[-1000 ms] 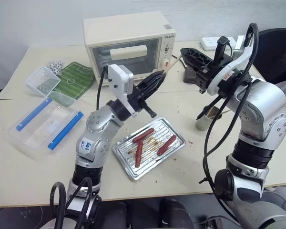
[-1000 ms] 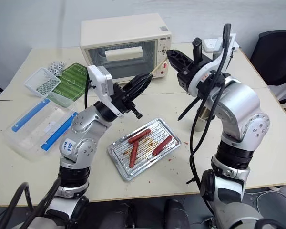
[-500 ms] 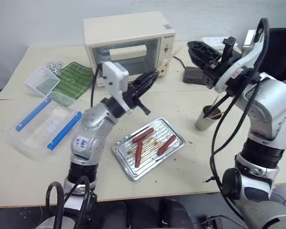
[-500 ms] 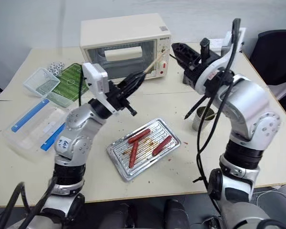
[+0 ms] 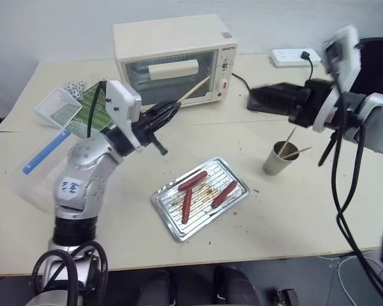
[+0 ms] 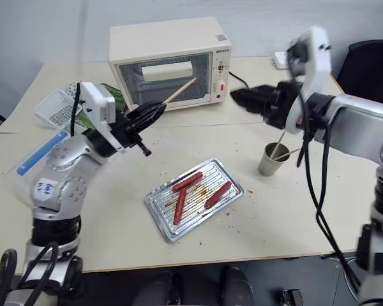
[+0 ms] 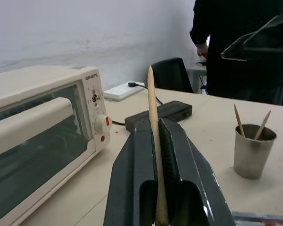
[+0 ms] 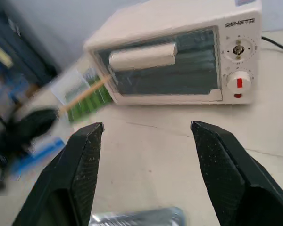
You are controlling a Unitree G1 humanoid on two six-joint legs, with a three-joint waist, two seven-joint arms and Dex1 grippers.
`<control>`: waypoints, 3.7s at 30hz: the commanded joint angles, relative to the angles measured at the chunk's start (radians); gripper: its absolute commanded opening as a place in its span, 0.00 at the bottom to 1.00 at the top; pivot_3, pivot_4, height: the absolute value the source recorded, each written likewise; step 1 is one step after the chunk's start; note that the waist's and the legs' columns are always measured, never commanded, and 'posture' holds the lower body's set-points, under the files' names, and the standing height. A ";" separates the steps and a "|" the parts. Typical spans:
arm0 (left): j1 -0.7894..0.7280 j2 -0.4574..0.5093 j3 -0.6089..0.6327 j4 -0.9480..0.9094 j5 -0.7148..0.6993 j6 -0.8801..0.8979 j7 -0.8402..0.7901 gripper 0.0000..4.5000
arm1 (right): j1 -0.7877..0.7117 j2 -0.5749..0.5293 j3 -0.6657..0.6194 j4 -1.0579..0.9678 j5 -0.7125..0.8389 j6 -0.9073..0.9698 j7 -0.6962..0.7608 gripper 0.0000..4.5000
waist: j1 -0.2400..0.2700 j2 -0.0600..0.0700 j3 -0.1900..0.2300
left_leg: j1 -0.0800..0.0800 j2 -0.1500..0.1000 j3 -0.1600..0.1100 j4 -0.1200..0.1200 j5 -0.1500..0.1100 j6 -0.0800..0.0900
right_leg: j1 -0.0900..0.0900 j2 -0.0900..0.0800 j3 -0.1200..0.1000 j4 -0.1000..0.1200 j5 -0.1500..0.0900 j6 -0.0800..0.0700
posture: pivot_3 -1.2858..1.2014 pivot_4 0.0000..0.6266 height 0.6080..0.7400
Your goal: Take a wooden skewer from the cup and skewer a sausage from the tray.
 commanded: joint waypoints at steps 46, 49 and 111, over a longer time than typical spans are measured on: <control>0.259 0.446 0.199 -0.321 -0.317 0.207 -0.289 0.00 | 0.074 0.315 0.463 0.466 -1.333 -1.046 1.199 0.42 | 0.004 -0.003 0.002 | -0.001 -0.001 0.001 0.012 -0.001 -0.004 | -0.001 -0.001 0.001 0.009 0.000 0.000 | 0.52 0.24 1.00; 0.262 0.445 0.201 -0.317 -0.314 0.205 -0.289 0.00 | 0.077 0.322 0.459 0.473 -1.339 -1.049 1.196 0.36 | 0.004 -0.003 0.002 | -0.001 0.000 0.000 0.013 -0.001 -0.004 | -0.001 -0.001 0.001 0.009 0.000 0.000 | 0.52 0.24 1.00; 0.294 0.344 0.059 -0.285 -0.183 0.079 -0.273 0.00 | -0.062 0.186 0.281 0.118 -1.061 -0.438 1.280 0.18 | 0.006 -0.003 0.002 | -0.001 0.001 0.000 0.015 -0.003 -0.005 | 0.000 0.001 0.002 0.011 -0.001 -0.002 | 0.52 0.24 1.00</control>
